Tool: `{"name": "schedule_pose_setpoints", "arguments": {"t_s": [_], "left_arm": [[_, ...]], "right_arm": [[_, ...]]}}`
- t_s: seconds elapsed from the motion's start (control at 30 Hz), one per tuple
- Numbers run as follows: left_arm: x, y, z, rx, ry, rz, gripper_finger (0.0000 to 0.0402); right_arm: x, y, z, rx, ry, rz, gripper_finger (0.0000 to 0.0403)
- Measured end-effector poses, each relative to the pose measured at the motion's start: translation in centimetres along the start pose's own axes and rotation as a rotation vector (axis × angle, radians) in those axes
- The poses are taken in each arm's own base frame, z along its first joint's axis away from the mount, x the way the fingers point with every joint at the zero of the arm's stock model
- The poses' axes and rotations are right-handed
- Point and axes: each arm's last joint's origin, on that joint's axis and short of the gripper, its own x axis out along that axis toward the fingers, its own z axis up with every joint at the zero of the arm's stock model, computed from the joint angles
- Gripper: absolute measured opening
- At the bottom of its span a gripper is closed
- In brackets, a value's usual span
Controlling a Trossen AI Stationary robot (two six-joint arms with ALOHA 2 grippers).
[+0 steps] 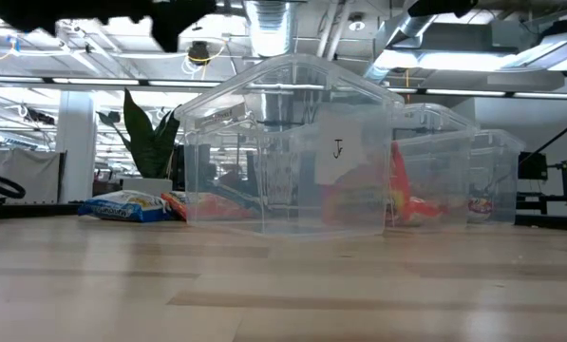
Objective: Sort Maruchan noodles
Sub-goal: Put the blue noodle pack into the left transparent bin
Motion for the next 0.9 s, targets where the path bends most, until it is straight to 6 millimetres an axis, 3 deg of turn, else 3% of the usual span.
{"name": "schedule_pose_setpoints", "arguments": {"t_s": [0.17, 0.67, 0.77, 0.9], "left_arm": [[-2.1, -0.9, -2.0, -0.023, -0.04, -0.023, 0.0307], [-2.0, -1.3, -1.9, 0.001, -0.033, -0.042, 0.0307], [-2.0, -1.3, -1.9, -0.001, -0.03, -0.042, 0.0307], [-2.0, -1.3, -2.0, 0.017, -0.022, -0.041, 0.0306]], "right_arm": [[0.0, 0.0, 0.2, 0.035, -0.018, 0.002, 0.0245], [0.0, -0.1, 0.2, 0.073, -0.02, -0.001, 0.0245], [0.0, 0.0, -0.8, 0.167, 0.085, 0.056, 0.0245], [-0.8, 0.7, -3.3, 0.362, 0.418, 0.223, 0.0245]]}}
